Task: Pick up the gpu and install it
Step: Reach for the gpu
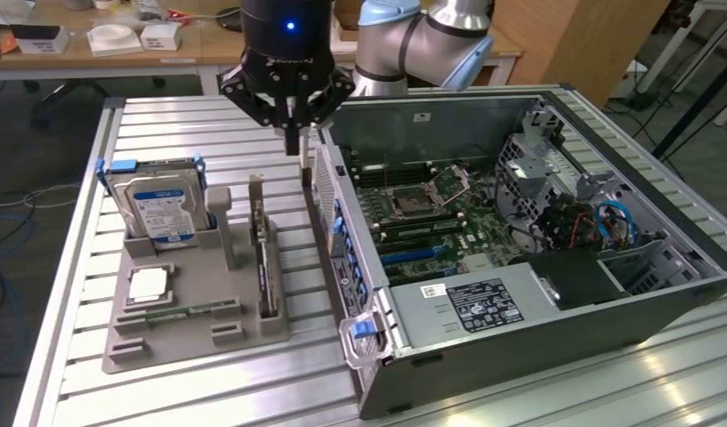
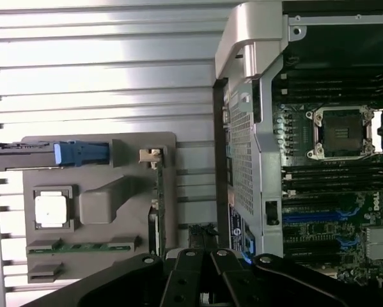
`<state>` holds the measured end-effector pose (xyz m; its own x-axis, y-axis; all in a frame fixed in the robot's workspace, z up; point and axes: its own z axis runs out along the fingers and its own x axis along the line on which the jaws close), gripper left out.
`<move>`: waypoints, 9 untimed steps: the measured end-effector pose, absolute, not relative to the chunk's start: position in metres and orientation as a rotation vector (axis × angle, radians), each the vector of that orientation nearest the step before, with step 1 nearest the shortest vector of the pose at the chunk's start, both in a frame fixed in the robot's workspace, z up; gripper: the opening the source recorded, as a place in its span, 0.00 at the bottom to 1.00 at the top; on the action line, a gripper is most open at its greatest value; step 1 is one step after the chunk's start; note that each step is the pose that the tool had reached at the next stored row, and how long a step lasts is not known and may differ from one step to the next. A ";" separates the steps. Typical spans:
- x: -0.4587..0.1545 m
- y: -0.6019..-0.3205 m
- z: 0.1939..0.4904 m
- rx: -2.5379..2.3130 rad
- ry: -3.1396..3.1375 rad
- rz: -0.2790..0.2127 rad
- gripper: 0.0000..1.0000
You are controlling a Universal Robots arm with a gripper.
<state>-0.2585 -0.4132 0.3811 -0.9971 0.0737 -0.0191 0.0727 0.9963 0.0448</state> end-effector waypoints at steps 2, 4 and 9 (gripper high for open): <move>-0.264 -0.415 0.381 0.114 3.119 0.069 0.11; -0.269 -0.417 0.380 0.114 3.119 0.069 0.11; -0.283 -0.421 0.379 0.114 3.121 0.069 0.11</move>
<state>-0.2829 -0.4205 0.3787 -0.9972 0.0732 -0.0164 0.0724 0.9964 0.0446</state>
